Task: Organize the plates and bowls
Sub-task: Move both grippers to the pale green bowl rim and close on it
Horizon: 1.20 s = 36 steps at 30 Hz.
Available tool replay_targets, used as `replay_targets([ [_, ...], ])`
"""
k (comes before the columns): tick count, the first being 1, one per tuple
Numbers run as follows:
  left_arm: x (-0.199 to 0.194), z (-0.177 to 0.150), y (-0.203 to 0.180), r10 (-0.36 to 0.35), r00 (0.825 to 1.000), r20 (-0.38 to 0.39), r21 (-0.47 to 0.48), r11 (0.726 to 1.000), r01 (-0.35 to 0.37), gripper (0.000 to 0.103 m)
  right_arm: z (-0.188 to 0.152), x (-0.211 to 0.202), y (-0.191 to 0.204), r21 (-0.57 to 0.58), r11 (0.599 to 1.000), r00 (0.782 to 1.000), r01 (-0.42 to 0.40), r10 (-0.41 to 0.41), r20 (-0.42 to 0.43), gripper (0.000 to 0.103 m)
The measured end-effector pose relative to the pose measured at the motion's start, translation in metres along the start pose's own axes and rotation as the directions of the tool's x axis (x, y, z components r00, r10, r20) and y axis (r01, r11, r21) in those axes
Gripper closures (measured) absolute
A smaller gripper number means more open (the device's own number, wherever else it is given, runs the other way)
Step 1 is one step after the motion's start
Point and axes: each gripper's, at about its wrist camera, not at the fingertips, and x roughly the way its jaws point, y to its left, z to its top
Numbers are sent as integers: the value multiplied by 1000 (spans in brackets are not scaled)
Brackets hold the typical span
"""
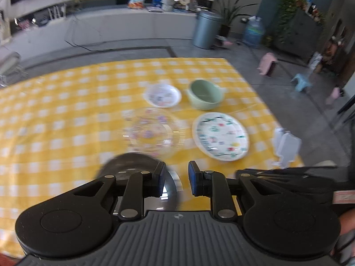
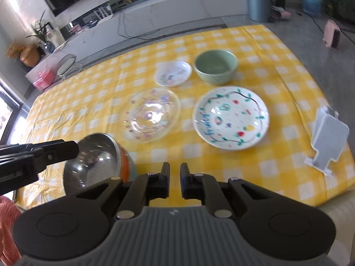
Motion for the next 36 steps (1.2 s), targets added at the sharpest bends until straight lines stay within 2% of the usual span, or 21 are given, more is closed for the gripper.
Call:
replay_targets([
  [3,9,6,-16,3,1000,-8,23,1000,-2,77,1,0,-19,48,999,1000,15,-16,16,94],
  [7,19,13,-34,24,999,26,67,997,-25,74,6,-2,-41,99,995,998,22,-28,56,93],
  [9,24,18,-40,38,999,35,80,996,-41,74,10,-2,-51,125,992,996,29,-39,79,84],
  [11,31,23,-45,54,998,45,85,995,-58,74,16,-1,-60,154,987,993,44,-60,101,79],
  [17,52,44,-47,39,999,20,38,998,-40,74,36,8,-81,233,971,983,49,-88,160,75],
  [23,75,67,-47,44,999,23,31,999,-45,74,64,27,-92,299,954,978,14,-76,196,72],
  [27,89,84,-38,-2,1000,25,-10,1000,2,73,84,39,-95,315,949,972,-7,-68,225,72],
  [29,95,92,-33,-24,999,35,-37,999,26,66,93,45,-100,323,946,969,-20,-62,240,72],
  [36,121,116,-24,-43,998,36,-79,996,45,59,118,68,-122,375,926,967,-45,-53,248,71],
])
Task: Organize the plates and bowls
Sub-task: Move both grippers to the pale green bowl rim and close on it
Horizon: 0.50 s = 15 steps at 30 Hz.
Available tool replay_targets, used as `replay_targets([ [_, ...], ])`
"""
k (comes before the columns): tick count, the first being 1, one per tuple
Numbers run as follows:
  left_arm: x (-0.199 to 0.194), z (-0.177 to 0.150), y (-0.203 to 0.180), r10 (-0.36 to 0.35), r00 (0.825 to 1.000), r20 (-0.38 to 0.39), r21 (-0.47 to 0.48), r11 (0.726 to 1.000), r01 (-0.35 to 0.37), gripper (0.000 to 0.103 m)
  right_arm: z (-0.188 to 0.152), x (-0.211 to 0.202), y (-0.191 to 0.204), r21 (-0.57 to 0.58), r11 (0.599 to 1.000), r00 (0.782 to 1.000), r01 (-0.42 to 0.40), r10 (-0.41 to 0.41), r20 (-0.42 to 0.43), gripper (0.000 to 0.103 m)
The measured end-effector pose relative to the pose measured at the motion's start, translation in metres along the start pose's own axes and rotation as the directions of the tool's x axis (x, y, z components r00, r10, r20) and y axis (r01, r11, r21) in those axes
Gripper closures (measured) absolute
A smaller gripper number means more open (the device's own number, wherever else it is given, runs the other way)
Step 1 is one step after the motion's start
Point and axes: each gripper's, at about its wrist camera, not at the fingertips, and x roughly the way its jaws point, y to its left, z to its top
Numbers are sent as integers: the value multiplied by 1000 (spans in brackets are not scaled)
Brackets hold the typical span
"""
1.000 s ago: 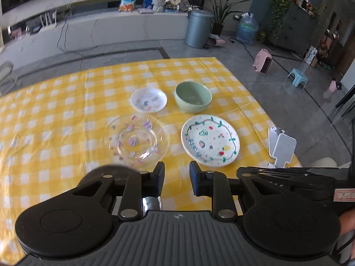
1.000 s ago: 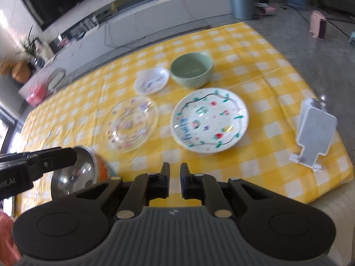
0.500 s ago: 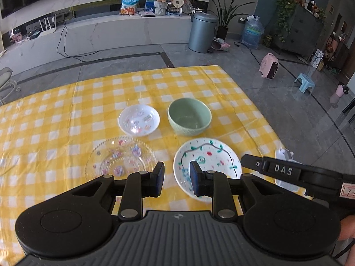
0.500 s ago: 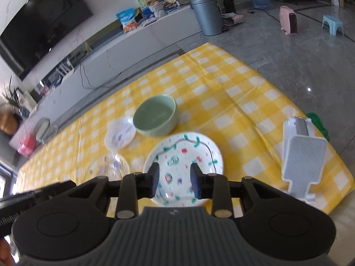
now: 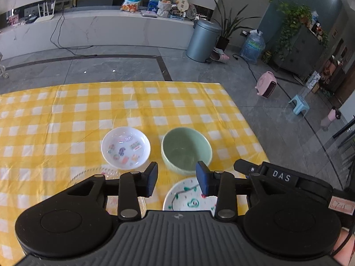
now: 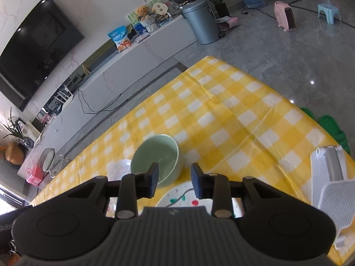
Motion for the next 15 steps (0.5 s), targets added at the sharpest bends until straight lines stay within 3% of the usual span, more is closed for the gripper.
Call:
replay_targets([
  [6,34,10,2,-10,999,-42,-19,1000,9,59,10,28,4,9,1000,1000,-9,9,-28,71],
  [15,93,16,19,24,992,-124,-132,990,-41,59,7,70,15,-28,996,995,81,-82,-62,73],
])
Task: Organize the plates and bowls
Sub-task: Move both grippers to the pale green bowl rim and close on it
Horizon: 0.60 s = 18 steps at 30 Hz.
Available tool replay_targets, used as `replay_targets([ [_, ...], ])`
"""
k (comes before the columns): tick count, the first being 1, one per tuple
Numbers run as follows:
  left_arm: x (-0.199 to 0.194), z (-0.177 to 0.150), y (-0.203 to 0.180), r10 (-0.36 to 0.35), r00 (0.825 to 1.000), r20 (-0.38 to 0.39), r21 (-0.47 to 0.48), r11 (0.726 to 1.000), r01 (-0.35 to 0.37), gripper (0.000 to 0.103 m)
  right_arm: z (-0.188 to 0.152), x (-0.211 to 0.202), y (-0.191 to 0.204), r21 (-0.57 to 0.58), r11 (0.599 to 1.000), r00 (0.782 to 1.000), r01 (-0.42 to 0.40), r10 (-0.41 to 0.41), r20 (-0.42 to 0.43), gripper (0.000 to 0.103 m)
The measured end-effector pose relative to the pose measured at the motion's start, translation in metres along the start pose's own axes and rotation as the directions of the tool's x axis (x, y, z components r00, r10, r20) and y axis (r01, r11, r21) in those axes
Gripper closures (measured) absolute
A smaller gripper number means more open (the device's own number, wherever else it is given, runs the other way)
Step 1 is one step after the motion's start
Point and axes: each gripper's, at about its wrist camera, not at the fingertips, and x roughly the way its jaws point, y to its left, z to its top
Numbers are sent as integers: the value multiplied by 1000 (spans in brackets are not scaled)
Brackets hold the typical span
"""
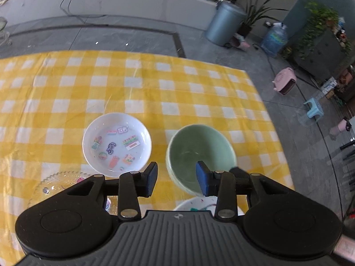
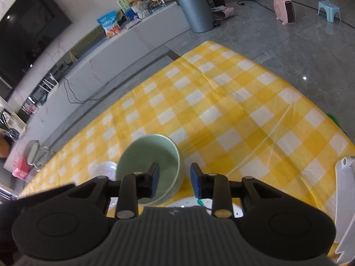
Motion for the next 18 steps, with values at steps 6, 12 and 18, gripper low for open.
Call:
replay_targets([
  [6,23,5,5,25,999,-30,-17,1000,-25,59,-3,18,-6,16,1000,998,-27,27,-56,79],
  [12,42,6,2,58,996,-62,-7,998,-58,63,-2,31,-12,40,997,993,-60,64,-104,83],
  [18,57,4,-2,93,992,-89,22,996,-91,81,-1,40,-16,57,995,990,-80,86,-114,83],
])
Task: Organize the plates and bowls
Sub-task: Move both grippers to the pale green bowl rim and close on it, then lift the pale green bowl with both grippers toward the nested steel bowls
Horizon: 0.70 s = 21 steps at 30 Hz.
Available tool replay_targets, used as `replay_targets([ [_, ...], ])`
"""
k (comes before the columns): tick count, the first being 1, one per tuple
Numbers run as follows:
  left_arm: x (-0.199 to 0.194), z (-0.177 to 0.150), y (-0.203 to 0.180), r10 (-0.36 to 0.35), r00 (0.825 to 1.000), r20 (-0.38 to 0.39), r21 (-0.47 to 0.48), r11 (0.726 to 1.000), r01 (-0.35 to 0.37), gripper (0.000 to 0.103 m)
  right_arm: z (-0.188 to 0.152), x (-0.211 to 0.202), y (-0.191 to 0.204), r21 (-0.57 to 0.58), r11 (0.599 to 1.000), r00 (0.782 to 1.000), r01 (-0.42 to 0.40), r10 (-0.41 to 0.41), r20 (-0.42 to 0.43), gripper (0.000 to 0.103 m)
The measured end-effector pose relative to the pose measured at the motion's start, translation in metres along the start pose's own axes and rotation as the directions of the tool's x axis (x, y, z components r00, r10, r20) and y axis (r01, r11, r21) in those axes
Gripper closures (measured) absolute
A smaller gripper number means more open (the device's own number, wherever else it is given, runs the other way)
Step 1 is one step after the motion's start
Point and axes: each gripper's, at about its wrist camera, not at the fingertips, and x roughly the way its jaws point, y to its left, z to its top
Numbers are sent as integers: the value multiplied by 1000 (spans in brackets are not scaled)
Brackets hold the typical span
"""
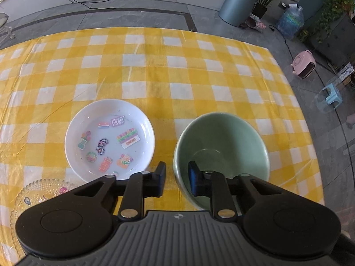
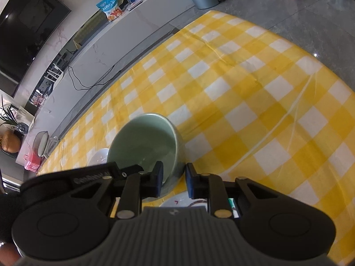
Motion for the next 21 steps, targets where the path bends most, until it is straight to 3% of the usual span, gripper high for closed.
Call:
replay_targets([
  [5,4,0,-1,-5,1000,7,-3,1000,5,87,1,4,-5,32,999,1000,-25,25,-7,83],
  [21,-13,-2,-13,28,999,40,-2,1000,-28,93,-3,-3,-6,29,1000,1000,-8,8,17,91],
])
